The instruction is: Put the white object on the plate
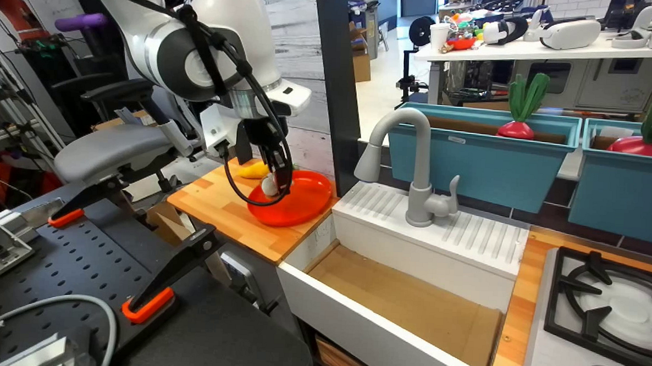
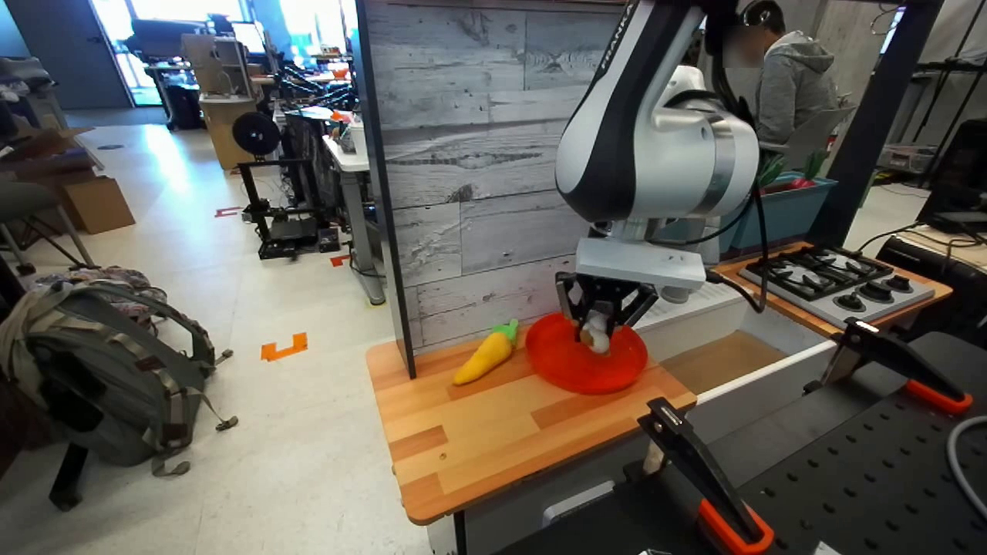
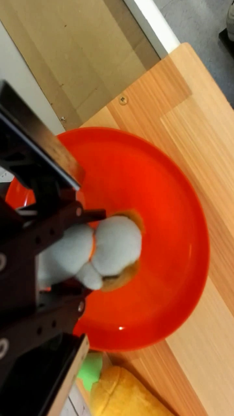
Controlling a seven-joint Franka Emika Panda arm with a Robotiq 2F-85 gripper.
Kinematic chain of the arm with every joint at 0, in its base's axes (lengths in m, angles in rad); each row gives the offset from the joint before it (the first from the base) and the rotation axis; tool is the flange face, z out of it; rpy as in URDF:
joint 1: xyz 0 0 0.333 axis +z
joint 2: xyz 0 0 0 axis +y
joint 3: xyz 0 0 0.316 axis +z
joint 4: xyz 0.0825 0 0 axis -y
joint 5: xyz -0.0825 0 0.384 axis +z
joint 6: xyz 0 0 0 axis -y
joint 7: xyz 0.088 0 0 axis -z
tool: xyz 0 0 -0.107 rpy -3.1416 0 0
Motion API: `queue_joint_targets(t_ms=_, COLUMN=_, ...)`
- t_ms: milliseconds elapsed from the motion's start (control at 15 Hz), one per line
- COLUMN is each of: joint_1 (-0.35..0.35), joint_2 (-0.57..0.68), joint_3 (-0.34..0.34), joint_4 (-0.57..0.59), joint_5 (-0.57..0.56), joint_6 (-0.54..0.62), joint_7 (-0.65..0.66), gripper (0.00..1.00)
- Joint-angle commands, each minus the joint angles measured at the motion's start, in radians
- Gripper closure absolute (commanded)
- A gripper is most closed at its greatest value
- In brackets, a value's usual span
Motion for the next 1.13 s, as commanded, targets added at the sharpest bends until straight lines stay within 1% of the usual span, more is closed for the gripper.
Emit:
queue_joint_targets(t_ms=0, joint_1=-0.003, joint_2=0.029, joint_3=0.004, joint_4=0.062, joint_5=0.035, joint_6=-0.031, joint_7=0.017, gripper=0.27)
queue_joint_targets(t_ms=67, joint_1=-0.002, joint_2=0.029, joint_3=0.004, joint_4=0.066, joint_5=0.039, joint_6=-0.031, joint_7=0.019, gripper=0.19)
queue_joint_targets(t_ms=200, joint_1=-0.023, joint_2=0.017, joint_3=0.027, joint_4=0.062, joint_5=0.045, joint_6=-0.037, joint_7=0.001, gripper=0.04)
queue_joint_targets(t_ms=267, joint_1=-0.038, joint_2=0.002, joint_3=0.044, joint_4=0.047, joint_5=0.050, joint_6=-0.029, joint_7=-0.014, gripper=0.01)
queue_joint_targets(t_ms=600, joint_1=-0.044, joint_2=-0.105, joint_3=0.075, joint_4=-0.078, joint_5=0.037, joint_6=0.003, joint_7=-0.057, gripper=0.00)
queue_joint_targets(t_ms=667, joint_1=-0.023, joint_2=-0.138, joint_3=0.061, joint_4=-0.115, joint_5=0.029, joint_6=0.005, joint_7=-0.053, gripper=0.00)
queue_joint_targets(t_ms=800, joint_1=-0.016, joint_2=-0.203, joint_3=0.069, joint_4=-0.180, joint_5=0.022, joint_6=-0.020, joint_7=-0.070, gripper=0.00)
queue_joint_targets(t_ms=933, joint_1=-0.004, joint_2=-0.268, joint_3=0.078, joint_4=-0.244, joint_5=-0.003, joint_6=-0.069, joint_7=-0.109, gripper=0.00)
queue_joint_targets(t_ms=1000, joint_1=-0.004, joint_2=-0.173, joint_3=0.063, joint_4=-0.151, joint_5=0.020, joint_6=-0.027, joint_7=-0.079, gripper=0.00)
queue_joint_targets(t_ms=1067, joint_1=0.000, joint_2=-0.202, joint_3=0.068, joint_4=-0.181, joint_5=0.019, joint_6=-0.041, joint_7=-0.091, gripper=0.00)
